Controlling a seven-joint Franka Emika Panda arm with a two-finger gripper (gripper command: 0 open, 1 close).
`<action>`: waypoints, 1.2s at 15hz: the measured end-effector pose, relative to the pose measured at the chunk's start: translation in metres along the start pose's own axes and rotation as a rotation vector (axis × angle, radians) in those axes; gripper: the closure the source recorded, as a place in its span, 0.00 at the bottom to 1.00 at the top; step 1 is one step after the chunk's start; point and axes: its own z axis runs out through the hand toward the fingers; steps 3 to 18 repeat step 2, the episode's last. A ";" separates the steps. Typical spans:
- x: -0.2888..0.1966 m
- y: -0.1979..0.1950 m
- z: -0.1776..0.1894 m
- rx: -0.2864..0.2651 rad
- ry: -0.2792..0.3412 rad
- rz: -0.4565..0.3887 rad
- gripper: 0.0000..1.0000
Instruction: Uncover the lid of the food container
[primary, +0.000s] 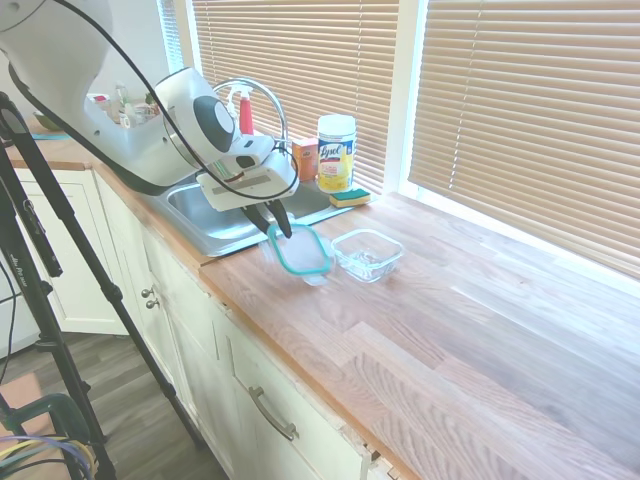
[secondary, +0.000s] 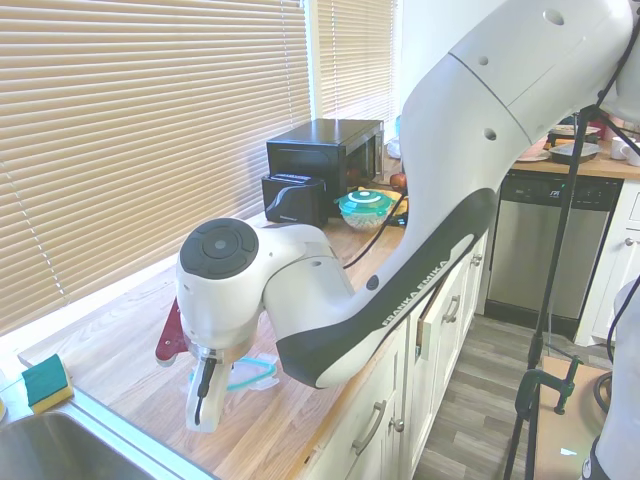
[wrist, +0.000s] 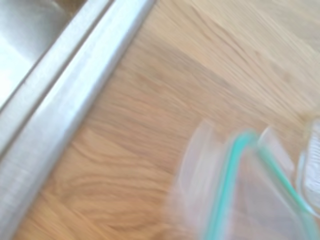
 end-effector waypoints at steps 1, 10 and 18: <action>-0.003 -0.004 -0.001 0.011 -0.016 0.013 0.00; -0.005 -0.008 -0.004 0.028 -0.051 0.037 0.00; -0.005 -0.008 -0.004 0.028 -0.051 0.037 0.00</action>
